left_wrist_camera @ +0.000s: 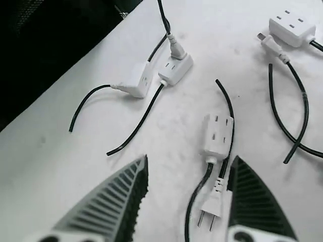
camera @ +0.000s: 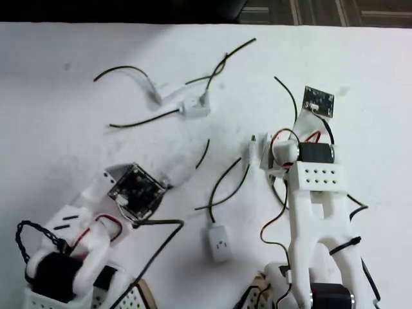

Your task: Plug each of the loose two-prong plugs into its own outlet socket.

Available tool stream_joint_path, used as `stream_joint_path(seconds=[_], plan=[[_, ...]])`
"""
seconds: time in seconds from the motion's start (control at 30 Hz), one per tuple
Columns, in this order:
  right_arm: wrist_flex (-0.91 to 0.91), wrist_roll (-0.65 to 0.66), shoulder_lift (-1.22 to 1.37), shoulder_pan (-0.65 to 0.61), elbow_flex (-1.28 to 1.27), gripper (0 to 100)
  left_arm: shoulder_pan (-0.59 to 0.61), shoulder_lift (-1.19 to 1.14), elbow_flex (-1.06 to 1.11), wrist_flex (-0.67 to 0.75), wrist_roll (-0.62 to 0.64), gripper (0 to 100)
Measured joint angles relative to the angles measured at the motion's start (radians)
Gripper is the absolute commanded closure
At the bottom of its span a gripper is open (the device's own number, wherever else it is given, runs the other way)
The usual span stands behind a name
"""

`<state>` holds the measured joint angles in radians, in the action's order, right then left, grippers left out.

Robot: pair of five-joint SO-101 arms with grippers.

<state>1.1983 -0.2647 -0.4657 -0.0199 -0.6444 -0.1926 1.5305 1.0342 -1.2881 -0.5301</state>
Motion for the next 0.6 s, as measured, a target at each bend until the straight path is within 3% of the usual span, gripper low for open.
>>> stream_joint_path(seconds=[0.47, 0.6], plan=[[0.000, 0.000, 0.000, 0.000, 0.000, 98.1, 0.144, -0.017, 0.227, 0.210, -0.031, 77], [0.000, 0.000, 0.000, 0.000, 0.000, 98.1, 0.144, -0.198, 0.212, 0.284, -0.034, 77]])
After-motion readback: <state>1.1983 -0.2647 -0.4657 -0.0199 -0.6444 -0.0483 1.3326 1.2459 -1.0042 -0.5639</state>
